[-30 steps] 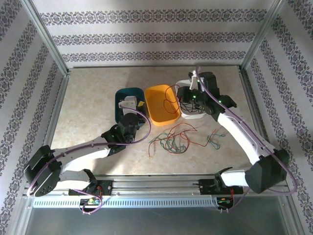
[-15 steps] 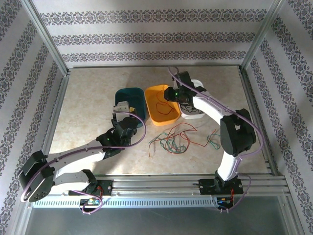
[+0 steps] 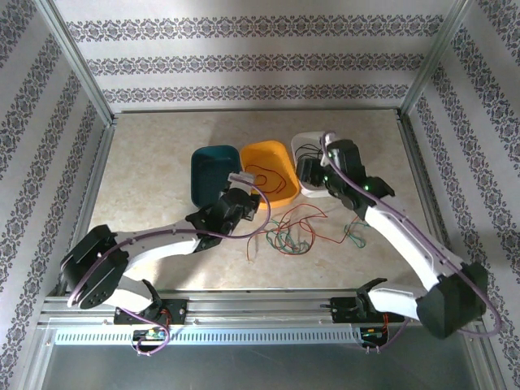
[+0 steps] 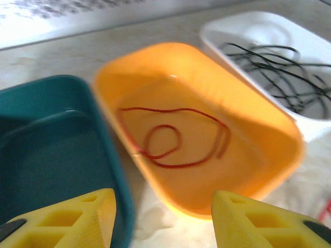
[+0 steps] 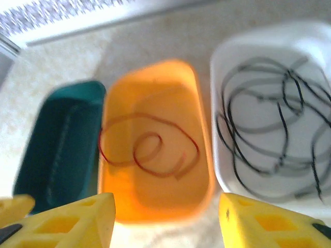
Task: Untangle the cables
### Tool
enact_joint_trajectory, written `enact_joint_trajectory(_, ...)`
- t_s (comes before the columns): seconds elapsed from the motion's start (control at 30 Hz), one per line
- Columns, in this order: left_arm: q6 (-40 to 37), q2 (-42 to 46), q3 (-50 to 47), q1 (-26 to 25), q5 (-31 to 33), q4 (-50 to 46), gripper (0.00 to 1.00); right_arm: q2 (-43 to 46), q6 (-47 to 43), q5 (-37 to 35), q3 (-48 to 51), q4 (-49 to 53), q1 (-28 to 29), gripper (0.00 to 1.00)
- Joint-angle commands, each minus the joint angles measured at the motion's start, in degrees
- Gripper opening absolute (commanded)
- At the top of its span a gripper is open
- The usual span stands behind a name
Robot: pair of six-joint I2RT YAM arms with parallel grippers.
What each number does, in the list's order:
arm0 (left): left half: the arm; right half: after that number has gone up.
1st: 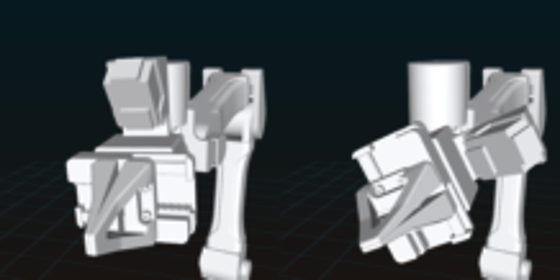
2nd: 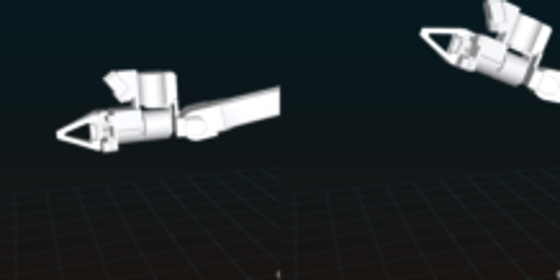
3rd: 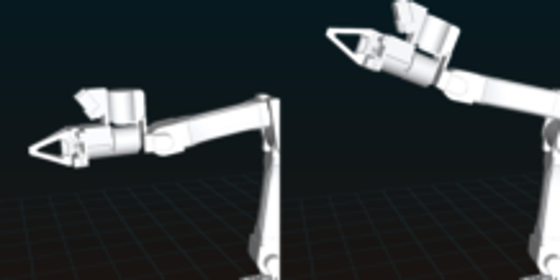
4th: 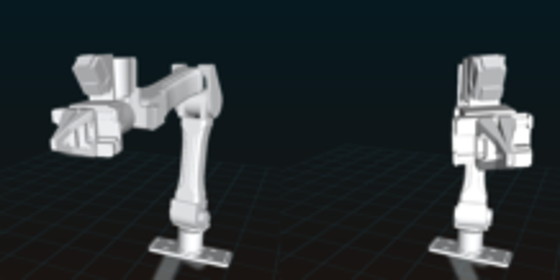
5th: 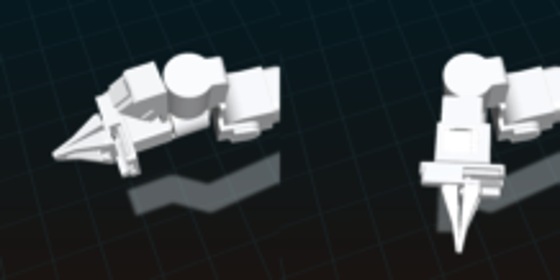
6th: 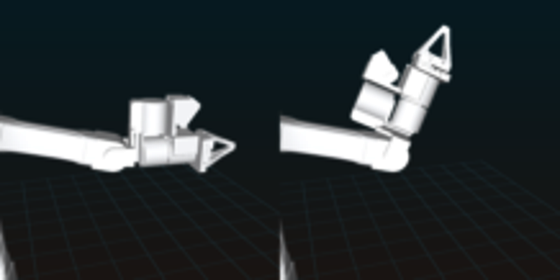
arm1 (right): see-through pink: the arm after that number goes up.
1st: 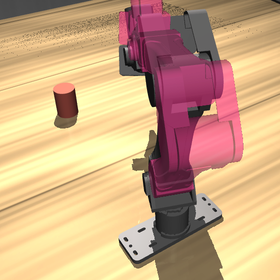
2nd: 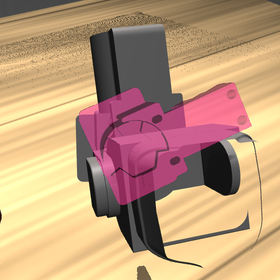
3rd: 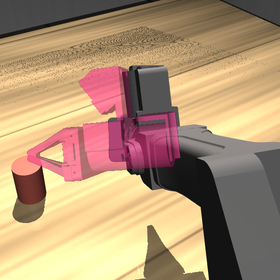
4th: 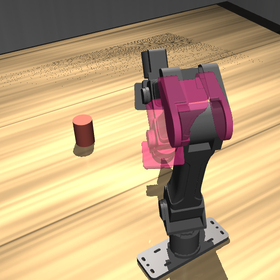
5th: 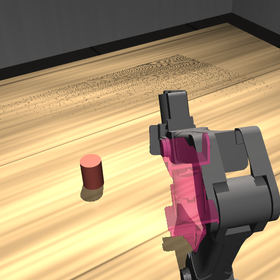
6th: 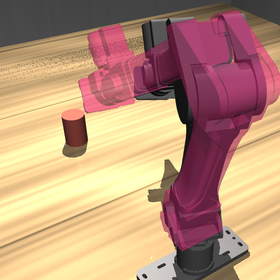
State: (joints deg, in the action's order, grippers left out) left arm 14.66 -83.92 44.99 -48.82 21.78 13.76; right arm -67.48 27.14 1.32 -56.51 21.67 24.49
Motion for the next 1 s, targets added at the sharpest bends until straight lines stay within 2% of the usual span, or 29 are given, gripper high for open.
enact_joint_trajectory(0.0,-3.17,-3.72,3.72,-1.49,-12.23,1.98,0.51,2.62,1.57,0.77,6.68,6.71,-0.74,0.56)
enact_joint_trajectory(0.17,-3.76,-8.39,7.34,-2.11,-16.71,0.62,0.51,4.81,2.29,3.29,13.21,8.19,-2.68,0.60)
enact_joint_trajectory(0.3,-3.82,-9.93,8.56,-2.90,-16.76,0.67,0.51,2.19,1.97,1.74,14.35,8.90,-4.93,0.70)
enact_joint_trajectory(0.43,-2.98,-10.52,9.07,-3.21,-16.47,0.40,0.51,-3.50,0.79,1.91,12.90,7.98,-6.38,0.71)
enact_joint_trajectory(0.63,-3.05,-10.21,8.96,-3.30,-16.08,-1.17,0.51,-10.09,-1.02,2.10,11.28,4.91,-5.51,0.70)
enact_joint_trajectory(0.73,-2.90,-10.26,8.70,-3.30,-16.05,-1.40,0.51,-12.52,-1.23,0.41,10.23,3.76,-5.37,0.66)
enact_joint_trajectory(0.83,-2.61,-10.65,8.55,-3.30,-16.63,-1.29,0.51,-14.35,-1.83,0.07,9.43,2.47,-5.33,0.59)
enact_joint_trajectory(0.9,-2.44,-11.06,8.59,-3.30,-16.75,-1.20,0.51,-15.28,-2.25,0.43,8.99,2.03,-5.26,0.51)
enact_joint_trajectory(0.97,-2.44,-11.56,8.74,-3.30,-16.95,-1.21,0.51,-15.70,-2.85,0.97,8.83,1.63,-5.15,0.37)
